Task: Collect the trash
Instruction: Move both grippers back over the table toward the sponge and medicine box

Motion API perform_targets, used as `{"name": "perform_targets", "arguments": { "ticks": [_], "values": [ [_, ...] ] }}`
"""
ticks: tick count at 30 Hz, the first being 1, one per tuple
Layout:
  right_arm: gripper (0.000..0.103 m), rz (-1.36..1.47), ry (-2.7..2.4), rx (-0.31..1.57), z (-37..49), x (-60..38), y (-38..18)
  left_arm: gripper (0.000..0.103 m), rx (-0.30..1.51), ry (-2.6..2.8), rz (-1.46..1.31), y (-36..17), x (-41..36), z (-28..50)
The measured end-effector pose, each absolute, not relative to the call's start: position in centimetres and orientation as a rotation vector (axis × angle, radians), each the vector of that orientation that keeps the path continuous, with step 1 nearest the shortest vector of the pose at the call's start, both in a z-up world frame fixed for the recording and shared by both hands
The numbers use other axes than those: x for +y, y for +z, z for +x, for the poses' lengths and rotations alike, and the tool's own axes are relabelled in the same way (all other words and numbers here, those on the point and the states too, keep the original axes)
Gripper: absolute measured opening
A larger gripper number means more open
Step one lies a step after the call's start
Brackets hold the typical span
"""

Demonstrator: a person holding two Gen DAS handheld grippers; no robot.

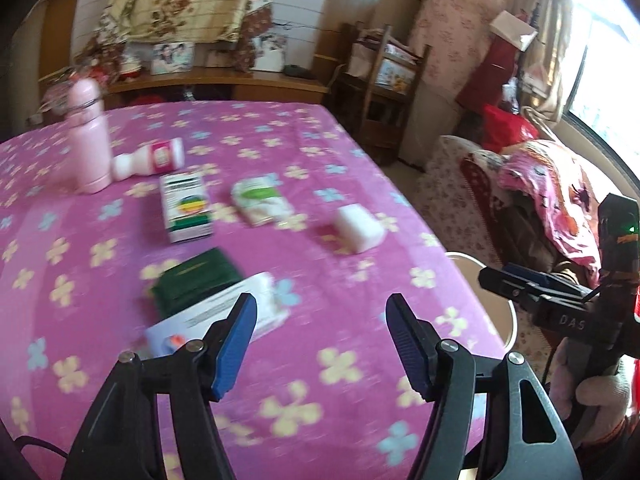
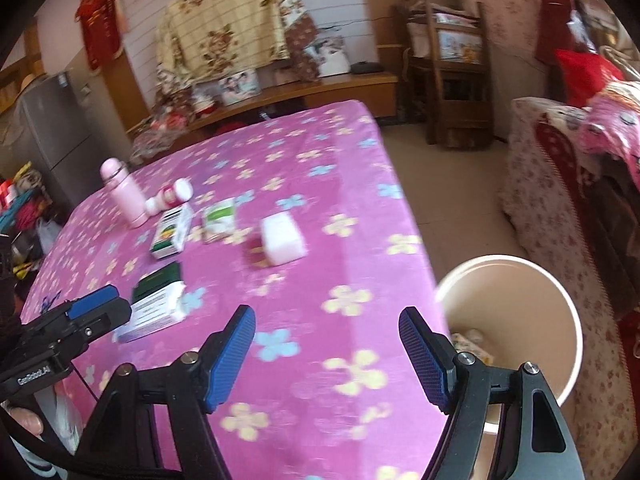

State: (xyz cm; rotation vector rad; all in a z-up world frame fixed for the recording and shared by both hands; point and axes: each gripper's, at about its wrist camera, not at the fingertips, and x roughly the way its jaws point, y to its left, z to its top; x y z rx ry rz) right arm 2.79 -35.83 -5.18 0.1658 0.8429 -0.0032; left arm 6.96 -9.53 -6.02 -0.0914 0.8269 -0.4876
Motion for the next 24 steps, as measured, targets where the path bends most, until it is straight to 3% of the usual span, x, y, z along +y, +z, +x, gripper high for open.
{"name": "perform_targets", "arguments": {
  "ticks": [12,24],
  "values": [
    [0.078,0.139,0.092,0.9,5.2,-30.7,-6.8,0.075,0.889,-0.342,-0.136,-8.6,-0.6,8.0],
    [0.078,0.131,0.101,0.972,8.7,-30.7,-9.3,0.079,0.949,-0.44,0.084,-12.3,-3.7,11.0]
  ]
}}
